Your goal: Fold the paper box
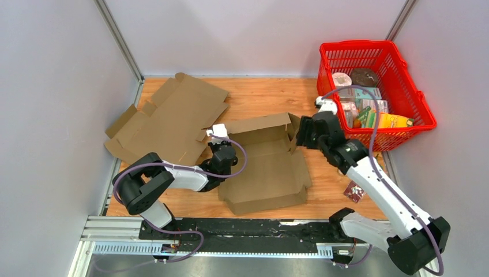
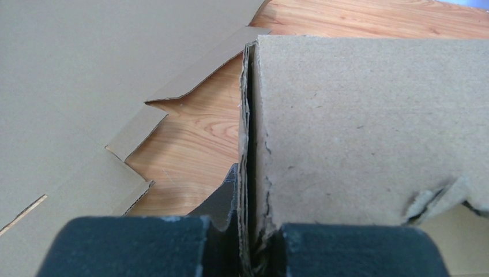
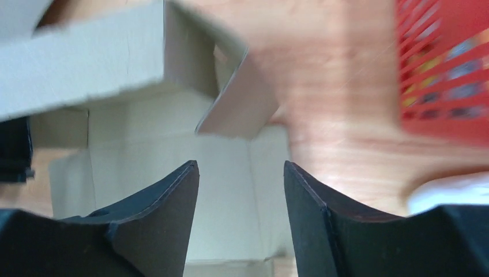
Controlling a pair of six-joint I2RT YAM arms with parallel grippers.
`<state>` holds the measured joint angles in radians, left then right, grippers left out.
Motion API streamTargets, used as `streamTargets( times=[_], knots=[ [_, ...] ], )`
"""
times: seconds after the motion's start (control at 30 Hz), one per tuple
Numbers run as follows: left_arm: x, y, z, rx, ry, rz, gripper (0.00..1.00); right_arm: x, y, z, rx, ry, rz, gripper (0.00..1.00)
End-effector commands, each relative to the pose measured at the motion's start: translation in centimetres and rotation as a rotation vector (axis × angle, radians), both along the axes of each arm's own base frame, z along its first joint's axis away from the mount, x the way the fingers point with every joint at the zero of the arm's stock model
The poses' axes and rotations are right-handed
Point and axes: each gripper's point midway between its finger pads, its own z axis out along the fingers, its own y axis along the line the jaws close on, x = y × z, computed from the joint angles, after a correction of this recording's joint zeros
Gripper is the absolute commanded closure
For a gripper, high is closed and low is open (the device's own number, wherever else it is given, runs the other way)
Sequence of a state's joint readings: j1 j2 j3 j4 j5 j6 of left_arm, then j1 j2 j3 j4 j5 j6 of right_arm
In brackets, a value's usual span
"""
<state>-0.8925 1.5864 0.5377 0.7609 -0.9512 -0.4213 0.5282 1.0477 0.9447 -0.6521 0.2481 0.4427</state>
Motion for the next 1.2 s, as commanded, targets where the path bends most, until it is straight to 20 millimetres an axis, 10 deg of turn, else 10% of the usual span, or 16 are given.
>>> streamTargets(
  times=[0.0, 0.37, 0.8, 0.83, 1.03, 1.17],
  knots=[
    [-0.7, -1.0, -0.5, -0.032, 0.018, -0.063, 1.0, 3.3, -4.8, 4.0, -0.227, -0.082, -0.059, 0.4],
    [-0.9, -1.0, -0.2, 0.001, 0.025, -0.086, 1.0, 6.9, -3.0, 0.6, -0.364, -0.119, 0.175, 0.48],
    [-0.9, -1.1, 0.3, 0.015, 0.034, -0.096, 1.0, 6.0, -2.2, 5.1, -0.133, -0.192, 0.073, 0.24],
    [-0.9, -1.2, 0.4, 0.013, 0.034, -0.1, 1.0, 6.6, -3.2, 7.6, -0.083, -0.194, 0.012, 0.25],
    [-0.9, -1.5, 0.3, 0.012, 0.04, -0.112, 1.0, 5.5, -3.7, 6.6, 0.087, -0.004, -0.051, 0.33],
    [-1.0, -1.4, 0.2, 0.01, 0.042, -0.111, 1.0, 6.5, -6.4, 5.6, -0.044, -0.068, -0.125, 0.67]
  ],
)
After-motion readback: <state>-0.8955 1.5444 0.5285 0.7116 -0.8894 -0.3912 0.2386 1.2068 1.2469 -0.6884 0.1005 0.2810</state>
